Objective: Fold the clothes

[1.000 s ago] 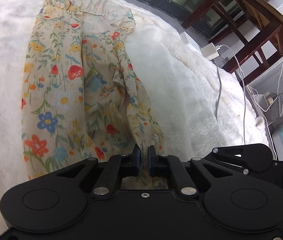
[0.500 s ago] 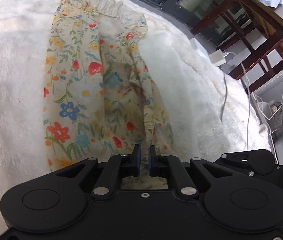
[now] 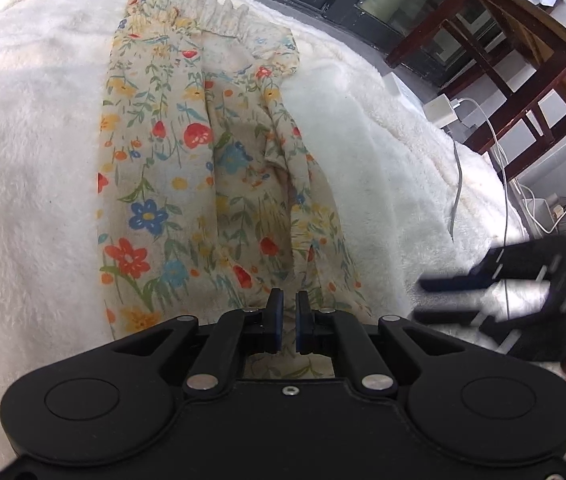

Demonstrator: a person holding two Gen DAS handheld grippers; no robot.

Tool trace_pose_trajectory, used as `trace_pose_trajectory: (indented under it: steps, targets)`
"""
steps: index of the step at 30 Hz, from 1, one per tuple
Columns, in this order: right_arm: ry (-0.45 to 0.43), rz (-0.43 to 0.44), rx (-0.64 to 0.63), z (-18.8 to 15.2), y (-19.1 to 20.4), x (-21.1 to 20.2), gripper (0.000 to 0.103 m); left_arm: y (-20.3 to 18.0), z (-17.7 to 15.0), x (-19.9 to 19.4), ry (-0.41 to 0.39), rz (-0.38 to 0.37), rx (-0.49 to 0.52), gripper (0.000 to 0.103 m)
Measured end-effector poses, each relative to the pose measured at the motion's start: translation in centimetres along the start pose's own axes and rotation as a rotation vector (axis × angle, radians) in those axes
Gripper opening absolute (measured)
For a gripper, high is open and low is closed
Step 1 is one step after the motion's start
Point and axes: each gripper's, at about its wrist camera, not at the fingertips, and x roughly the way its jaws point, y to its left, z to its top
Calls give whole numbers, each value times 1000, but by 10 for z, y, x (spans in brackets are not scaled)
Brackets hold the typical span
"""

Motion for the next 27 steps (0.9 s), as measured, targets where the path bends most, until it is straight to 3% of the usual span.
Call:
trace_pose_trajectory:
  steps: [4, 6, 8, 12, 17, 21, 27]
  targets:
    - [-76, 79, 194, 72, -80, -39, 29, 1, 0, 1, -5, 3, 0, 6]
    - [-72, 134, 351, 118, -133, -29, 29, 1, -1, 2, 5, -4, -4, 7]
    - [-36, 160, 475, 152, -174, 6, 29, 0, -1, 3, 13, 0, -1, 7]
    - [-2, 63, 640, 191, -226, 88, 29, 2, -1, 7, 18, 16, 1, 8]
    - [-31, 29, 735, 199, -241, 149, 29, 3, -1, 10, 33, 21, 21, 8]
    - [-13, -66, 731, 198, -235, 162, 29, 1, -1, 16, 46, 37, 41, 8]
    - [-19, -100, 744, 210, -229, 168, 39, -2, 0, 19, 46, 32, 55, 8]
